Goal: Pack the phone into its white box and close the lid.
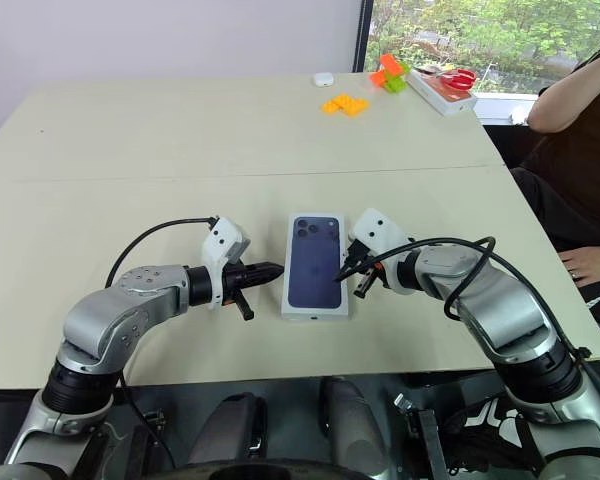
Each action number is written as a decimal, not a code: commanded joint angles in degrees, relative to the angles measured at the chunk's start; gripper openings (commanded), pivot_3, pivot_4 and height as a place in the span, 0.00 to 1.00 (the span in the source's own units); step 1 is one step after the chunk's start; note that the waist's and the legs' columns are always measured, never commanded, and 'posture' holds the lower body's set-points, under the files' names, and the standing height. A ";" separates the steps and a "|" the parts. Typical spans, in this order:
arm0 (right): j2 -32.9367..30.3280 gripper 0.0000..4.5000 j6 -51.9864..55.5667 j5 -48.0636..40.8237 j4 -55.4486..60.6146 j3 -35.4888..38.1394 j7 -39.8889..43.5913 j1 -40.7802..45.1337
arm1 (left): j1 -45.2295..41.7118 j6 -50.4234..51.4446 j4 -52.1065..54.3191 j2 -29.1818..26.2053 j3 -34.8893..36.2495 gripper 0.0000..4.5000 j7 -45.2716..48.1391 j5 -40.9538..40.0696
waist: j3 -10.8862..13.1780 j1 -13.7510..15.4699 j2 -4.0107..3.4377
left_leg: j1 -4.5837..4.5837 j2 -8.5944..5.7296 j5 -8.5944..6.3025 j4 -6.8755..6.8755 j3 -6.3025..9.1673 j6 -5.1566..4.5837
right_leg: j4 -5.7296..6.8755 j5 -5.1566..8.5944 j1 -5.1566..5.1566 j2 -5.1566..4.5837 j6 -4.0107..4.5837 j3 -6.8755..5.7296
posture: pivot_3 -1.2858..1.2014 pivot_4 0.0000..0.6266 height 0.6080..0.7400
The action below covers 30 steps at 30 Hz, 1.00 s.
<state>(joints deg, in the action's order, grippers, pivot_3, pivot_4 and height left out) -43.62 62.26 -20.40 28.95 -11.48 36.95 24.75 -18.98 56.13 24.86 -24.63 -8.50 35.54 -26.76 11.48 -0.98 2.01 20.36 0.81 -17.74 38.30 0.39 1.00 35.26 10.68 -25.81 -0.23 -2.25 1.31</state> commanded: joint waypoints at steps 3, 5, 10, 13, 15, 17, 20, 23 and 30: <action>0.84 0.01 -0.48 -2.01 3.53 -0.65 1.65 0.17 | -1.38 -0.30 2.62 0.43 -2.06 0.00 1.44 -1.91 | 0.00 0.00 0.00 | 0.00 0.00 0.00 0.00 0.00 0.00 | 0.00 0.00 0.00 0.00 0.00 0.00 | 0.52 0.24 1.00; 0.76 0.01 -0.48 -1.96 3.43 -0.60 1.65 0.20 | -1.18 -0.30 2.86 0.19 -2.20 0.00 1.62 -1.89 | 0.00 0.00 0.00 | 0.00 0.00 0.00 0.00 0.00 0.00 | 0.00 0.00 0.00 0.00 0.00 0.00 | 0.52 0.24 1.00; 0.54 0.01 -0.39 -2.02 3.56 -0.47 1.70 0.23 | -1.20 -0.16 2.93 -0.15 -2.52 0.00 1.82 -1.94 | 0.00 0.00 0.00 | 0.00 0.00 0.00 0.00 0.00 0.00 | 0.00 0.00 0.00 0.00 0.00 0.00 | 0.52 0.24 1.00; 0.43 0.01 -0.36 -2.08 3.62 -0.37 1.74 0.07 | -1.29 -0.58 2.65 -0.28 -3.05 0.00 1.76 -1.52 | 0.00 0.00 0.00 | 0.00 0.00 0.00 0.00 0.00 0.00 | 0.00 0.00 0.00 0.00 0.00 0.00 | 0.52 0.24 1.00; 0.44 0.01 -0.38 -1.99 3.55 -0.42 1.65 -0.04 | -1.32 -0.69 2.40 -0.30 -3.18 0.00 1.64 -1.33 | 0.00 0.01 0.00 | 0.00 0.00 0.00 0.00 0.00 0.00 | 0.00 0.00 0.00 0.00 0.00 0.00 | 0.52 0.24 1.00; 0.58 0.01 -0.19 -1.98 3.44 -0.42 1.46 -0.18 | -1.30 -0.92 2.18 -0.34 -3.32 0.00 1.51 -1.04 | 0.00 0.01 0.00 | 0.00 0.00 0.00 0.00 0.00 0.00 | 0.00 0.00 0.00 0.00 0.00 0.00 | 0.52 0.24 1.00; 0.82 0.01 -0.08 -1.81 2.87 -0.57 1.24 -0.29 | -1.34 -1.39 1.63 0.33 -3.04 0.00 0.66 -0.57 | 0.00 0.01 0.00 | 0.00 0.00 0.00 0.00 0.00 0.00 | 0.00 0.00 0.00 0.00 0.00 0.00 | 0.52 0.24 1.00; 1.07 0.01 -0.09 -1.52 2.24 -0.67 0.98 -0.30 | -1.61 -0.95 1.06 1.35 -2.36 0.00 -0.13 -0.64 | 0.00 0.05 0.00 | 0.00 0.00 0.00 0.00 0.00 0.00 | 0.00 0.00 0.00 0.00 0.00 0.00 | 0.52 0.24 1.00; 1.60 0.01 0.18 -0.72 0.80 -0.79 0.35 -0.14 | -1.45 -0.60 1.46 1.27 -1.88 0.00 0.16 -1.04 | 0.00 0.05 0.00 | 0.00 0.00 0.00 0.00 0.00 0.00 | 0.00 0.00 0.00 0.00 0.00 0.00 | 0.52 0.24 1.00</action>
<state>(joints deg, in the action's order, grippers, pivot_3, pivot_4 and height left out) -43.21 63.16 -19.95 27.99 -11.58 36.62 24.53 -19.02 56.81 24.61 -24.43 -10.20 34.96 -26.01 11.48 -0.94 2.01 20.37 0.80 -17.74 38.31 0.39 1.00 35.25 10.69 -25.80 -0.24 -2.25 1.31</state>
